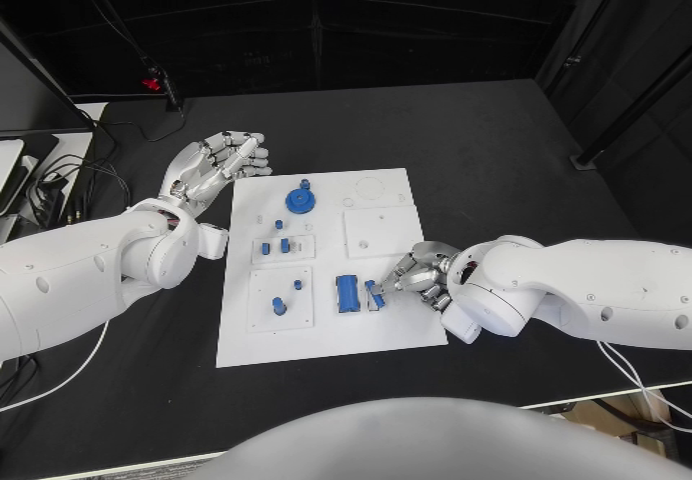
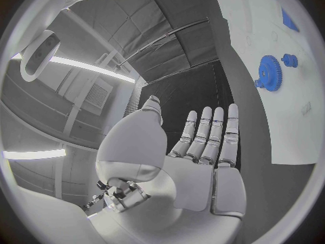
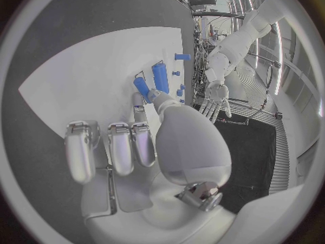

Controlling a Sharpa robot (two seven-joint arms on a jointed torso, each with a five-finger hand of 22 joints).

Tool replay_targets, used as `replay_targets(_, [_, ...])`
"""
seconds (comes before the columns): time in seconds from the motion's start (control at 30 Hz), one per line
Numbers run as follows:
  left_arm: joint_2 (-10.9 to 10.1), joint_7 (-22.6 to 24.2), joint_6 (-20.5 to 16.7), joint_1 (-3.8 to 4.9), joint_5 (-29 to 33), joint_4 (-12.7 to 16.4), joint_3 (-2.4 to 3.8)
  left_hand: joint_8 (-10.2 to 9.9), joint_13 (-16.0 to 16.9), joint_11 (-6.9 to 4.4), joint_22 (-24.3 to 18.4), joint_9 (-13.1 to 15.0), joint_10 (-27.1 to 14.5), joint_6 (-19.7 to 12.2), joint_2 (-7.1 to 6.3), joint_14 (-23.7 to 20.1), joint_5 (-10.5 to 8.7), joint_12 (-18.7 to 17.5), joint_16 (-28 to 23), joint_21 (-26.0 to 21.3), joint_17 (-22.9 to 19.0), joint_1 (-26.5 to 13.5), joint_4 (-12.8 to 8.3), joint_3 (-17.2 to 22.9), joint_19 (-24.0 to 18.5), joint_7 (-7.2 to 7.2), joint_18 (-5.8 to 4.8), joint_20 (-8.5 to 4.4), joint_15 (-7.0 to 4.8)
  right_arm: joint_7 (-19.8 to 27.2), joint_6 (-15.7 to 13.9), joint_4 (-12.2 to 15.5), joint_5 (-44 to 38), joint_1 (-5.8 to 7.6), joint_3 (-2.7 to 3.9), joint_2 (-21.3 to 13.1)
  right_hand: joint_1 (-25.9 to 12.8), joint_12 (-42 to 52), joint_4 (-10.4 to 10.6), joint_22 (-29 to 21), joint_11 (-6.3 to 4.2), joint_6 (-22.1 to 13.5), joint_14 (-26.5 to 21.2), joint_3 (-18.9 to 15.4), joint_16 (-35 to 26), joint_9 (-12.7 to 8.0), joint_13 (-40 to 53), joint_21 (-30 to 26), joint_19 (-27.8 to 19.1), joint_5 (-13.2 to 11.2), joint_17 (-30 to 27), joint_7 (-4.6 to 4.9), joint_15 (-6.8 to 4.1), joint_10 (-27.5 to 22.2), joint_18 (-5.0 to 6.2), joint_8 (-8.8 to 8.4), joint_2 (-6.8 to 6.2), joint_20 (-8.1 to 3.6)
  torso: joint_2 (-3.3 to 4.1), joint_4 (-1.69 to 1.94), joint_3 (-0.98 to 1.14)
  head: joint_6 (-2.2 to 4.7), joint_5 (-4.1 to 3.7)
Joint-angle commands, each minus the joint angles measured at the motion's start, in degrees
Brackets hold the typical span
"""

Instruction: Assemble the parts on the task board

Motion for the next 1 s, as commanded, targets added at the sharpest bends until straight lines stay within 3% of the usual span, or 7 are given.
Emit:
replay_targets(0.03, [0.04,0.41,0.51,0.08,0.13,0.03,0.04,0.26,-0.06,0.06,-0.07,-0.10,-0.37,-0.33,0.49,-0.27,0.29,0.21,0.20,0.13,-0.06,0.12,0.03,-0.40,-0.49,7.81,-0.20,0.10,-0.06,-0.21,0.43,0.01,0.23,0.07,0.00,0.08,-0.56,0.19,0.01,15.09,-0.12,0.19,6.06,-0.55,0.14,-0.06,15.08,0.19,6.06,-0.33,15.09,0.24,-0.33,5.96,-0.42,-0.28,-0.19,-0.53,-0.04,0.03,0.02,0.00,0.01])
replay_targets(0.33, [-0.03,0.40,0.49,0.08,0.13,0.05,0.04,0.26,-0.06,0.06,-0.07,-0.10,-0.37,-0.33,0.49,-0.27,0.29,0.21,0.20,0.13,-0.06,0.12,0.03,-0.40,-0.49,7.81,-0.20,0.10,-0.06,-0.15,0.50,-0.02,0.17,0.07,0.00,0.09,-0.89,0.19,0.24,15.09,-0.11,0.28,6.06,-0.95,0.14,-0.07,15.08,0.19,6.06,-0.59,15.09,0.27,-0.33,5.96,-0.42,-0.53,-0.28,-0.53,-0.01,0.01,0.00,0.00,0.06])
replay_targets(0.6, [-0.11,0.38,0.48,0.08,0.13,0.08,0.04,0.26,-0.06,0.06,-0.07,-0.10,-0.37,-0.33,0.49,-0.27,0.29,0.21,0.20,0.13,-0.06,0.12,0.03,-0.40,-0.49,7.81,-0.20,0.10,-0.06,-0.46,1.00,0.18,-3.80,0.06,0.00,-0.34,-5.54,0.19,3.89,15.09,-0.07,1.65,6.06,-5.70,0.14,0.18,15.08,0.19,6.06,-2.76,15.09,0.27,-0.29,5.96,-0.42,-1.45,-1.52,-0.45,-0.03,-0.02,-0.01,0.00,0.19])
replay_targets(0.83, [-0.11,0.35,0.53,0.08,0.13,0.04,0.04,0.26,-0.06,0.06,-0.07,-0.10,-0.37,-0.33,0.49,-0.27,0.29,0.21,0.20,0.13,-0.06,0.12,0.03,-0.40,-0.49,7.81,-0.20,0.10,-0.06,-0.28,1.76,0.59,-7.29,0.05,-0.01,-1.10,-6.12,0.19,7.87,15.09,-1.09,3.35,6.06,-11.89,0.14,2.48,15.08,0.19,6.06,-10.20,15.09,-0.85,-1.41,5.96,-0.42,0.69,-1.53,-1.41,-0.02,-0.07,-0.01,0.00,0.30])
replay_targets(1.0, [-0.07,0.33,0.55,0.08,0.13,-0.07,0.04,0.38,-0.07,0.06,-0.11,-0.11,-0.42,-0.41,0.57,-0.28,0.32,0.29,0.30,0.15,-0.17,0.22,0.03,-0.47,-0.51,7.82,-0.20,0.10,-0.05,0.15,1.87,0.80,-7.89,0.05,-0.01,-1.48,-5.16,0.19,10.07,15.09,-1.43,2.98,6.06,-14.63,0.14,4.31,15.08,0.19,6.06,-12.92,15.09,-1.20,-1.82,5.96,-0.42,2.41,-0.94,-1.82,-0.01,-0.04,0.05,0.00,0.24])
